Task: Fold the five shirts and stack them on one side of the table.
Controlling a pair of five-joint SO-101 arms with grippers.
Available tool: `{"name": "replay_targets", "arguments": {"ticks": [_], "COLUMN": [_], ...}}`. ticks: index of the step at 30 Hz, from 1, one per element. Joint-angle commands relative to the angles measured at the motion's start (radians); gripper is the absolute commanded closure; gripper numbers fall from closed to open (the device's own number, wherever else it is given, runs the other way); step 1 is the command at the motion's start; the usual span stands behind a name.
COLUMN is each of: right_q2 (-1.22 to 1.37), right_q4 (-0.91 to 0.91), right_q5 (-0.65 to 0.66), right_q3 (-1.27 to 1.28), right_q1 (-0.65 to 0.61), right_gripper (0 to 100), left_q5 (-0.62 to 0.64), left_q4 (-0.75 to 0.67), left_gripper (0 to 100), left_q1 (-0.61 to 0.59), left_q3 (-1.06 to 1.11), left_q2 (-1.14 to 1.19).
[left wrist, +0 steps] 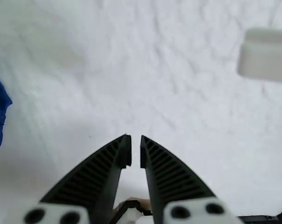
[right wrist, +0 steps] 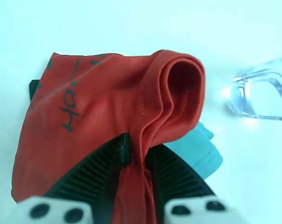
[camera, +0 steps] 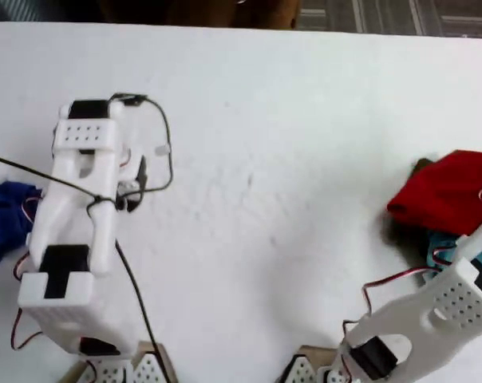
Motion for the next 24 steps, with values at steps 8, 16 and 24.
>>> {"name": "replay_targets", "arguments": {"ticks": [8,16,24], "right_q2": [0.214,0.262,0.176], "right_q4": [0.019,0.015,0.019], "right_q5": [0.008,0.008,0.157], "right_q3": [-0.006,-0.017,-0.017], "right_q1": [0.176,0.242,0.237], "right_gripper": [98.0,97.8,83.0], "left_q5": [-0.002,-0.002,-0.005], "left_q4": [0.009,0.009,0.009], "left_gripper": [94,94,94], "left_q1": [-0.005,-0.006,-0.009], "left_q3": [-0.004,-0.004,-0.004], "left_q2": [-0.055,-0.055,-0.055]}}
